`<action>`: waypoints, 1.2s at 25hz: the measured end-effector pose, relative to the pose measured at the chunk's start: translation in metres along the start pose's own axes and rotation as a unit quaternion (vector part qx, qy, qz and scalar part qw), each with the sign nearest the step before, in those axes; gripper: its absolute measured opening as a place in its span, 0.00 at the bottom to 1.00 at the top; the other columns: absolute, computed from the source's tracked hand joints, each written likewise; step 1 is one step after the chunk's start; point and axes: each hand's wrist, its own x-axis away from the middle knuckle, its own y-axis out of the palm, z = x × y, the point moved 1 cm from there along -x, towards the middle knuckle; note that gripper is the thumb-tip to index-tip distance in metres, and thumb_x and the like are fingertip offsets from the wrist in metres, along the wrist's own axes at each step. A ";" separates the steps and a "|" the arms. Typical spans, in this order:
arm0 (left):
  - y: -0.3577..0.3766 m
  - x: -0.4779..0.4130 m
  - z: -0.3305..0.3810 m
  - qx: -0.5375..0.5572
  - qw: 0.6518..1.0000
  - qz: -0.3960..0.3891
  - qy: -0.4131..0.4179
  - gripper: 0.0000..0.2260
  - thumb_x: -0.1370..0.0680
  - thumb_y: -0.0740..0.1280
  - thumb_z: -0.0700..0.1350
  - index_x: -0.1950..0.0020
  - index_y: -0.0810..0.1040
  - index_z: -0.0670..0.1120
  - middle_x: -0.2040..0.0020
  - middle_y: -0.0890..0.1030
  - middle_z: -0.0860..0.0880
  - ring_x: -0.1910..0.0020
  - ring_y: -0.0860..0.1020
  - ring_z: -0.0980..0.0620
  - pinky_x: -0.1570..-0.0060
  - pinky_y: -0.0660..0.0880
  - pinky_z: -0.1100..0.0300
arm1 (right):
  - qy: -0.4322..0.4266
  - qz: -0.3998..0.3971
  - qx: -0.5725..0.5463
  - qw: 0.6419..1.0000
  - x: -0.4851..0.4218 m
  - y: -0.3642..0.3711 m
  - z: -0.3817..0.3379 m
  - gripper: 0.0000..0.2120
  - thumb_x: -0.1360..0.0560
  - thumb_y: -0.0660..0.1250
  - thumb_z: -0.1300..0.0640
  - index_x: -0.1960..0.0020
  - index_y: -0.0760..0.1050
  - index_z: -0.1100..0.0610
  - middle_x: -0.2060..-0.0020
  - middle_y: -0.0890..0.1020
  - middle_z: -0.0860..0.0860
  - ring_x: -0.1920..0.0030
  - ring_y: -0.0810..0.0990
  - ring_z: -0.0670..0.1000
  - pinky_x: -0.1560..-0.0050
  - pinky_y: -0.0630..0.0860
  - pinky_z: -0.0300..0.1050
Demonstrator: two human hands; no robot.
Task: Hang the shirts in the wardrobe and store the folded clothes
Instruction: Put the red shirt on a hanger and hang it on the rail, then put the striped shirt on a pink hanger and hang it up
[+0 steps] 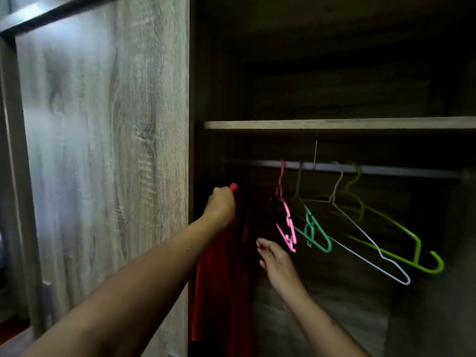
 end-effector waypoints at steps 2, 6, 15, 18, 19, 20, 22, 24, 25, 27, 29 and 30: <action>0.008 0.002 -0.005 -0.001 1.000 0.007 0.014 0.10 0.19 0.55 0.39 0.43 0.74 0.39 0.59 0.76 0.45 0.65 0.76 0.50 0.71 0.69 0.61 | 0.000 -0.005 -0.001 1.000 -0.002 -0.002 0.002 0.15 0.20 0.56 0.60 0.35 0.72 0.52 0.44 0.77 0.45 0.44 0.75 0.40 0.44 0.70 0.34; 0.016 0.017 -0.016 0.019 0.999 0.012 0.033 0.08 0.19 0.57 0.42 0.46 0.73 0.41 0.57 0.78 0.44 0.62 0.79 0.48 0.68 0.77 0.55 | -0.010 -0.025 -0.008 1.000 0.000 -0.001 0.001 0.15 0.20 0.55 0.60 0.34 0.70 0.52 0.48 0.76 0.40 0.49 0.74 0.35 0.54 0.72 0.28; 0.017 0.128 -0.079 0.098 0.990 -0.060 0.078 0.08 0.23 0.62 0.37 0.47 0.76 0.46 0.58 0.83 0.46 0.67 0.83 0.52 0.71 0.78 0.64 | -0.156 0.061 -0.028 0.986 0.025 0.040 -0.004 0.14 0.25 0.59 0.65 0.49 0.76 0.49 0.49 0.81 0.51 0.44 0.80 0.51 0.39 0.74 0.49; -0.006 0.174 -0.127 0.061 0.993 -0.075 0.070 0.06 0.22 0.63 0.40 0.47 0.77 0.46 0.58 0.85 0.49 0.67 0.83 0.56 0.69 0.76 0.69 | -0.253 0.069 0.003 0.965 0.056 0.076 -0.012 0.13 0.27 0.61 0.68 0.50 0.76 0.53 0.54 0.81 0.52 0.51 0.81 0.49 0.47 0.76 0.42; -0.017 0.191 -0.149 0.056 0.995 -0.070 0.045 0.05 0.22 0.63 0.43 0.48 0.77 0.48 0.58 0.85 0.51 0.67 0.83 0.58 0.67 0.78 0.66 | -0.264 0.042 0.005 0.964 0.064 0.094 -0.012 0.13 0.27 0.61 0.68 0.51 0.76 0.52 0.55 0.81 0.51 0.52 0.81 0.49 0.49 0.76 0.41; -0.029 0.208 -0.175 0.054 0.997 -0.057 0.013 0.04 0.21 0.63 0.45 0.48 0.77 0.50 0.59 0.85 0.53 0.67 0.83 0.59 0.66 0.79 0.63 | -0.257 0.000 0.000 0.966 0.069 0.117 -0.009 0.12 0.27 0.61 0.66 0.51 0.75 0.49 0.55 0.81 0.52 0.53 0.81 0.49 0.50 0.77 0.40; -0.060 0.243 -0.241 0.044 0.997 -0.031 -0.056 0.04 0.21 0.64 0.47 0.48 0.77 0.50 0.59 0.85 0.53 0.66 0.83 0.60 0.66 0.80 0.60 | -0.218 -0.094 -0.002 0.971 0.079 0.176 0.006 0.13 0.27 0.62 0.63 0.54 0.74 0.45 0.56 0.81 0.52 0.54 0.82 0.49 0.50 0.78 0.40; -0.095 0.273 -0.315 0.030 0.992 -0.003 -0.122 0.03 0.22 0.65 0.45 0.49 0.77 0.50 0.60 0.84 0.52 0.66 0.82 0.61 0.68 0.79 0.62 | -0.193 -0.174 0.013 0.966 0.089 0.239 0.020 0.14 0.27 0.62 0.63 0.55 0.74 0.42 0.57 0.82 0.50 0.56 0.82 0.47 0.51 0.79 0.43; -0.113 0.284 -0.348 0.021 0.988 0.015 -0.153 0.03 0.22 0.65 0.45 0.51 0.77 0.52 0.61 0.83 0.53 0.66 0.82 0.62 0.68 0.78 0.63 | -0.181 -0.203 0.013 0.962 0.092 0.266 0.028 0.15 0.27 0.63 0.63 0.55 0.75 0.41 0.57 0.82 0.49 0.57 0.82 0.47 0.51 0.79 0.45; -0.154 0.303 -0.413 -0.021 0.974 0.073 -0.212 0.03 0.23 0.66 0.44 0.54 0.77 0.53 0.61 0.83 0.53 0.65 0.81 0.61 0.64 0.77 0.61 | -0.164 -0.254 0.015 0.953 0.096 0.329 0.041 0.17 0.26 0.63 0.65 0.54 0.75 0.42 0.57 0.83 0.50 0.56 0.82 0.48 0.51 0.79 0.47; -0.194 0.320 -0.482 -0.048 0.948 0.131 -0.285 0.02 0.24 0.67 0.43 0.55 0.80 0.48 0.60 0.83 0.50 0.62 0.81 0.54 0.60 0.78 0.56 | -0.152 -0.303 0.037 0.940 0.100 0.404 0.054 0.13 0.25 0.63 0.67 0.52 0.76 0.49 0.57 0.82 0.50 0.56 0.82 0.46 0.51 0.78 0.42; -0.210 0.328 -0.514 -0.051 0.932 0.158 -0.324 0.03 0.24 0.67 0.43 0.57 0.80 0.47 0.60 0.84 0.48 0.61 0.82 0.51 0.59 0.78 0.55 | -0.148 -0.322 0.052 0.934 0.103 0.437 0.059 0.11 0.26 0.63 0.68 0.52 0.76 0.53 0.58 0.82 0.50 0.58 0.81 0.44 0.52 0.77 0.36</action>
